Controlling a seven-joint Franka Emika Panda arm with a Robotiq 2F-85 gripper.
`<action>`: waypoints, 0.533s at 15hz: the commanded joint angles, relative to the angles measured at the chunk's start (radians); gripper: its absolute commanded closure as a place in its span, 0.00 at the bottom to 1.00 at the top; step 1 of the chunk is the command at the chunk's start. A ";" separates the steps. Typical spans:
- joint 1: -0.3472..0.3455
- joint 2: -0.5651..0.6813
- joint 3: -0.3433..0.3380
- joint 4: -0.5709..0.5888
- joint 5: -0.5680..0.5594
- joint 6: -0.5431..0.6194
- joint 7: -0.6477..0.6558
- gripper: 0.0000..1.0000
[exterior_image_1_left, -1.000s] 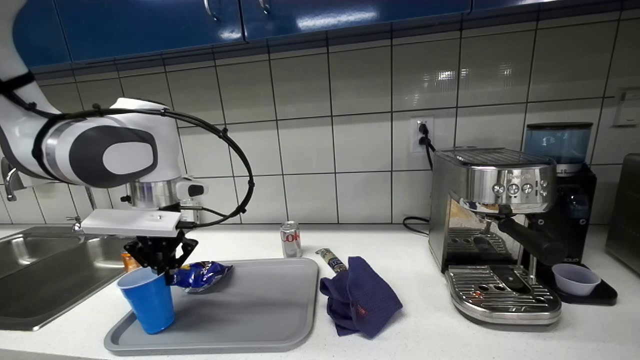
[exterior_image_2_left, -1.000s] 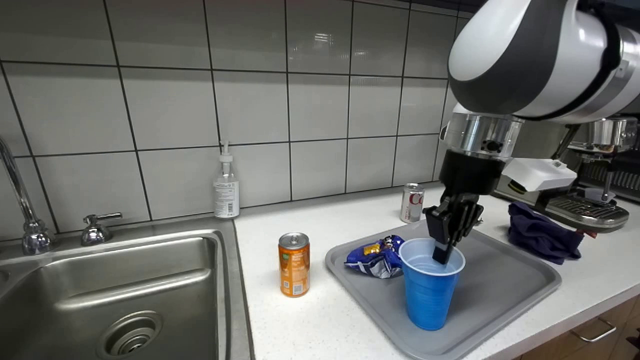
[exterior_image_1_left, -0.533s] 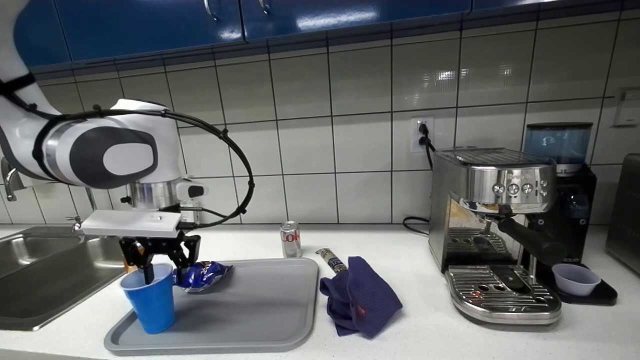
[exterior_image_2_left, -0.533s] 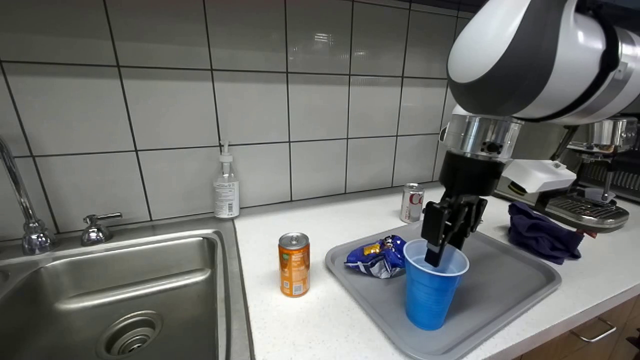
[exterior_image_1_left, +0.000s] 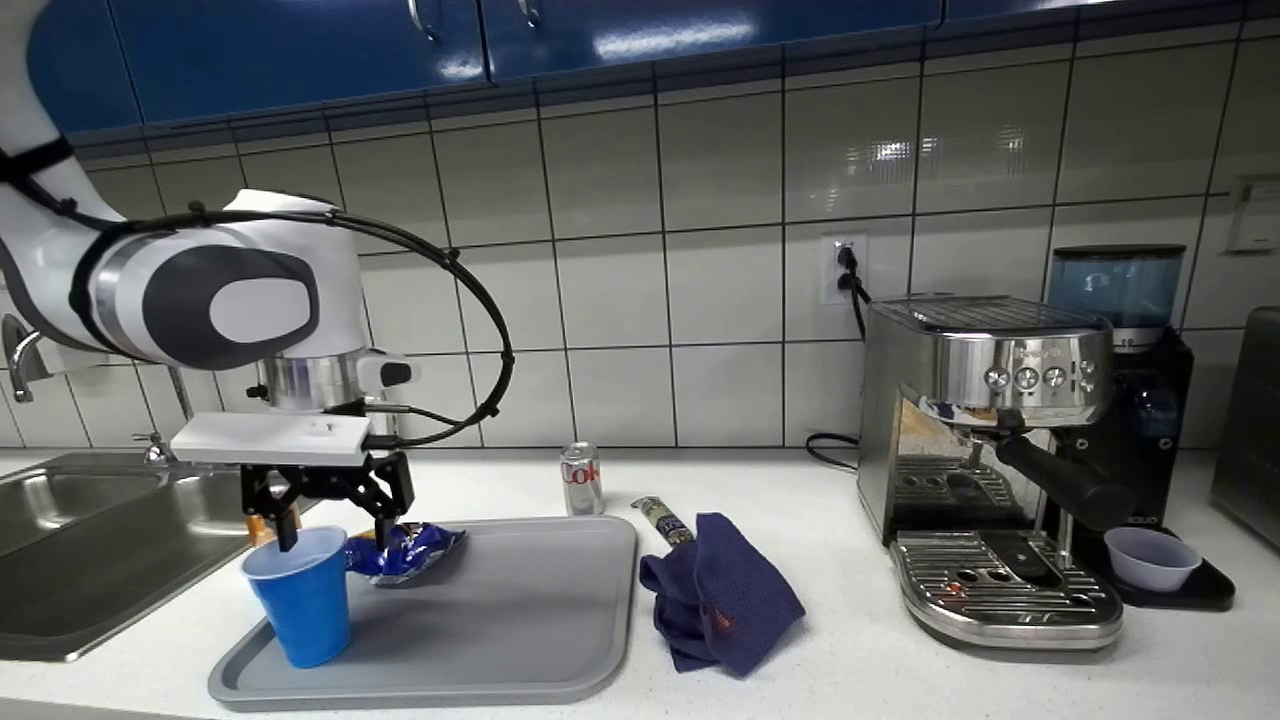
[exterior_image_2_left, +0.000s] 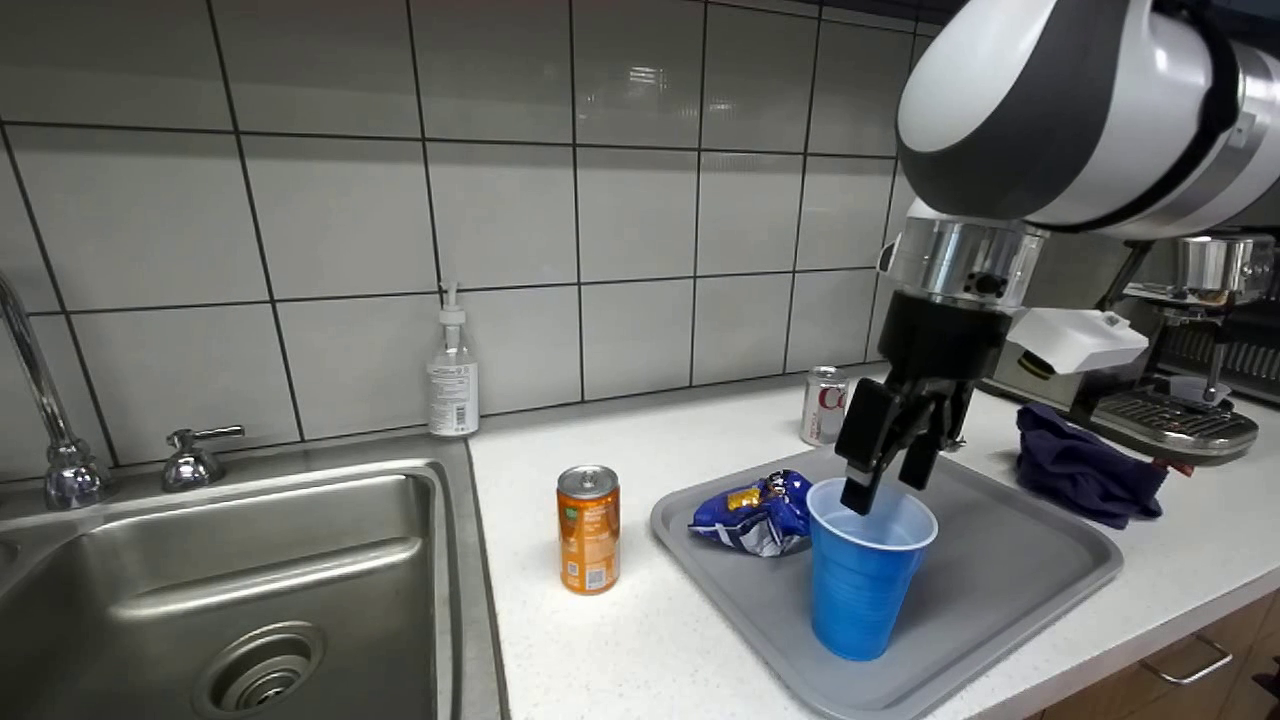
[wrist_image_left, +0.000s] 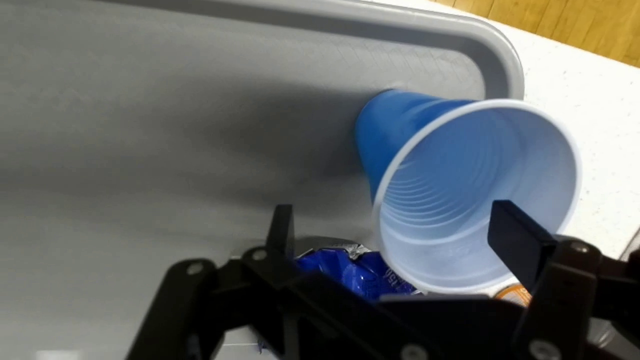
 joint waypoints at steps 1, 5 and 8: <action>-0.026 -0.053 0.002 0.007 0.022 -0.041 -0.061 0.00; -0.026 -0.068 -0.017 0.030 0.034 -0.048 -0.066 0.00; -0.030 -0.066 -0.035 0.058 0.036 -0.048 -0.058 0.00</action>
